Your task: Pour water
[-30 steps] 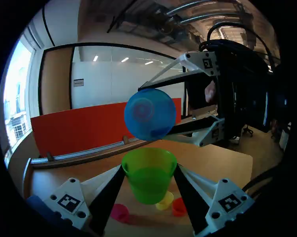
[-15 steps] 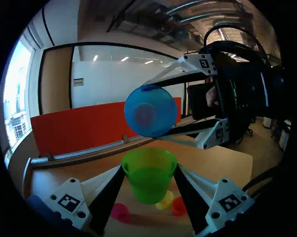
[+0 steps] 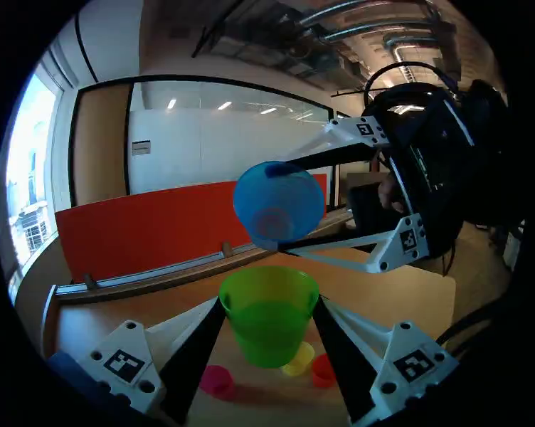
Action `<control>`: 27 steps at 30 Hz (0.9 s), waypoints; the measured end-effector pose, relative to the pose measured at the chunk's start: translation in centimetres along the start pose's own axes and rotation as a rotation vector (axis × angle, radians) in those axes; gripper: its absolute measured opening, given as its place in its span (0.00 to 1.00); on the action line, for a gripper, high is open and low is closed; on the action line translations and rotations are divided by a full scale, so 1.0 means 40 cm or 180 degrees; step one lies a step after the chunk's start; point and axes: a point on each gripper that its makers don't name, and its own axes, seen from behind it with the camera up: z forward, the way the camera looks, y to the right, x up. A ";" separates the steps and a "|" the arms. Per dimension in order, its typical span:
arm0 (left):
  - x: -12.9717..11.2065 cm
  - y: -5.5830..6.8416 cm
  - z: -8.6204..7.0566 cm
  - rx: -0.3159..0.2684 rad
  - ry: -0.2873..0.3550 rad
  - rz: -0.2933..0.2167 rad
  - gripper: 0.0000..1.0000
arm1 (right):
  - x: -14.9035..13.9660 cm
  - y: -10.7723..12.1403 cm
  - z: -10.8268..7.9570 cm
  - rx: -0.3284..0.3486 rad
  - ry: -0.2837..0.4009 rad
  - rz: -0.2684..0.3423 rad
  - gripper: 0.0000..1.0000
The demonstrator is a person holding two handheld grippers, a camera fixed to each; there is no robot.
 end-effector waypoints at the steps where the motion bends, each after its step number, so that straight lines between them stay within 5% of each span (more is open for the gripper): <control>1: 0.000 0.000 0.000 0.0001 -0.0001 0.0001 0.85 | -0.005 0.000 0.000 -0.0004 -0.0006 0.0077 0.90; 16: -0.003 -0.008 0.001 0.0027 -0.0009 -0.0004 0.85 | -0.064 0.012 -0.008 -0.0146 -0.0071 0.1491 0.91; 27: -0.002 -0.013 0.000 0.0032 -0.0019 -0.0006 0.85 | -0.096 -0.015 -0.026 -0.0114 -0.0188 0.1926 0.91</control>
